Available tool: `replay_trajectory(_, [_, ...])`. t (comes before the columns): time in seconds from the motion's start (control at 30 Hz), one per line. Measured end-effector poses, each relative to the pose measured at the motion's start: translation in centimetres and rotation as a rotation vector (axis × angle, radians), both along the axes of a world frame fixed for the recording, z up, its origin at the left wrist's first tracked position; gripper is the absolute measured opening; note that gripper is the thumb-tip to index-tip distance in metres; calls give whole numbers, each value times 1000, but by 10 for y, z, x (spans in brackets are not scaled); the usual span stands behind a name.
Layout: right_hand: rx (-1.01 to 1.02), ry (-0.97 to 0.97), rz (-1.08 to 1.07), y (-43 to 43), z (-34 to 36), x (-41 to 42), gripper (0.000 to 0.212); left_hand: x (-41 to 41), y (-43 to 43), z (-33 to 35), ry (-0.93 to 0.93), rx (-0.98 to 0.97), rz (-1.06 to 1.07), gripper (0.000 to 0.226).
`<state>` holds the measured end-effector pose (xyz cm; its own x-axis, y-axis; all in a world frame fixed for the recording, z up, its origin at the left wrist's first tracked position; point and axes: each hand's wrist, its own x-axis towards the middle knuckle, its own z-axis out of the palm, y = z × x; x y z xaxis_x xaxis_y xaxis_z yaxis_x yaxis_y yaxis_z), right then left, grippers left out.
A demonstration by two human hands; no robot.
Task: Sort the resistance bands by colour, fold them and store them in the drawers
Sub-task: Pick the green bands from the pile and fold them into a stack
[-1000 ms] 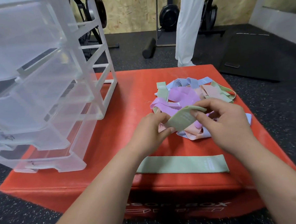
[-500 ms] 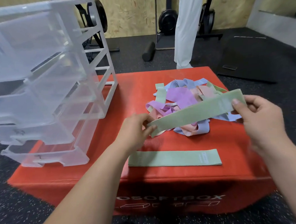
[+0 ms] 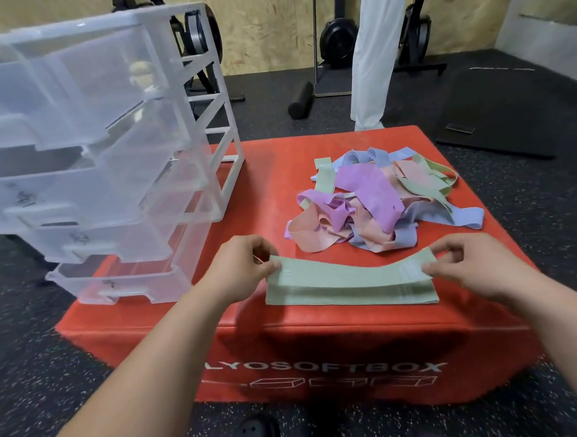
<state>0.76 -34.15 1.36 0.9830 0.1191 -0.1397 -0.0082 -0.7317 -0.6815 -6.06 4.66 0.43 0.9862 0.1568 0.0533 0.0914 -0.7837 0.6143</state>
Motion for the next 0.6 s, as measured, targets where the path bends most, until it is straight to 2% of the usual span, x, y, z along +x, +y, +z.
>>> replay_trajectory(0.33, [-416,-106,137,18,-11,-12,28,-12,-2,-21,-10,258,-104,14])
replay_trajectory(0.43, [-562,-122,154,19,-14,-13,30,-11,0,-26,-22,276,-162,19])
replay_trajectory(0.5, [-603,-134,159,18,-14,-12,34,-10,2,-24,-26,290,-172,25])
replay_trajectory(0.6, [-559,-138,200,12,-8,-8,46,-10,9,-16,-8,299,-225,37])
